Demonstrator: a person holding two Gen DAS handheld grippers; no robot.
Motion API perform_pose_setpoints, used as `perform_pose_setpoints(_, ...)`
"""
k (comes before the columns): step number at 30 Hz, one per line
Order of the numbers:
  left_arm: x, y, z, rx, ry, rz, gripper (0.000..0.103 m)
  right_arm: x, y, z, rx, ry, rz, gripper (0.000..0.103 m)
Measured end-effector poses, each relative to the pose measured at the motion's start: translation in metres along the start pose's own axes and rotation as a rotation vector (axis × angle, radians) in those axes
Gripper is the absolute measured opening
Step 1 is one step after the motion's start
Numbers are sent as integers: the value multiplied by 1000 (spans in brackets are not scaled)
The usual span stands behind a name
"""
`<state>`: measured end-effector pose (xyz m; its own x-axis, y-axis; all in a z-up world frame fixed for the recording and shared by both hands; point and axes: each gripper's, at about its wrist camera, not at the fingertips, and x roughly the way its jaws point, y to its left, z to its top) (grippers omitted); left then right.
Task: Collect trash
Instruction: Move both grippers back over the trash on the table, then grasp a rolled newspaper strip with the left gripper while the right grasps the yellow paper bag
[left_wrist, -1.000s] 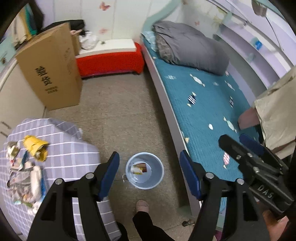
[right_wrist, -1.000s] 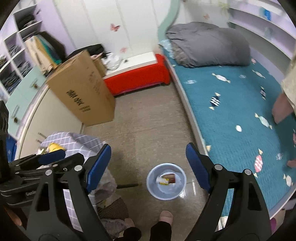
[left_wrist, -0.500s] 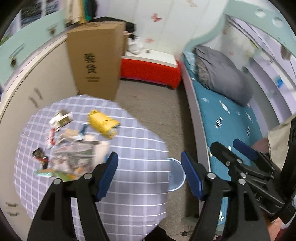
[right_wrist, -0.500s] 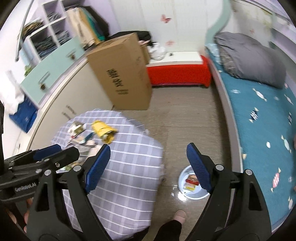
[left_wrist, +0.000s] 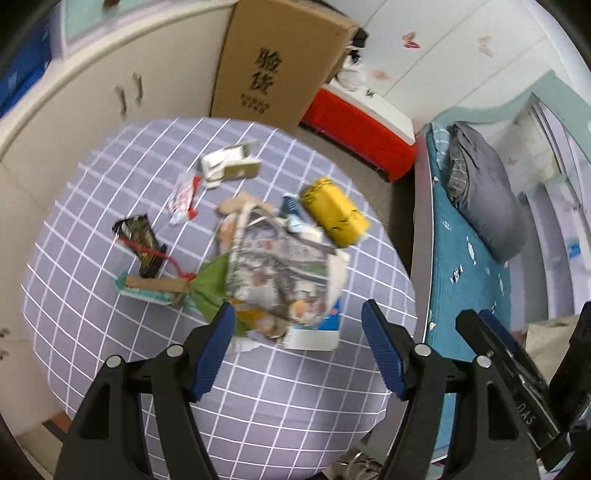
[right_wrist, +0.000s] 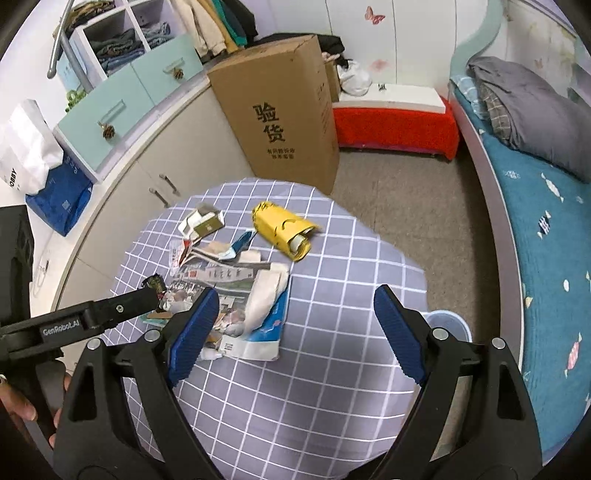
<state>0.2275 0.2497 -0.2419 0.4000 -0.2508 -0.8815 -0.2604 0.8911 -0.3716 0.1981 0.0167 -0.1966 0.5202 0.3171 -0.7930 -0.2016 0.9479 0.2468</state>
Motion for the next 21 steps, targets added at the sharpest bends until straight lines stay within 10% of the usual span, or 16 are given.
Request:
perform_pose_setpoints(15, 66, 36, 16, -158, 50, -117, 69, 44, 4, -2, 21, 77, -57, 84)
perform_pose_setpoints(21, 72, 40, 21, -160, 68, -128, 21, 53, 7, 2, 22, 92, -53, 84)
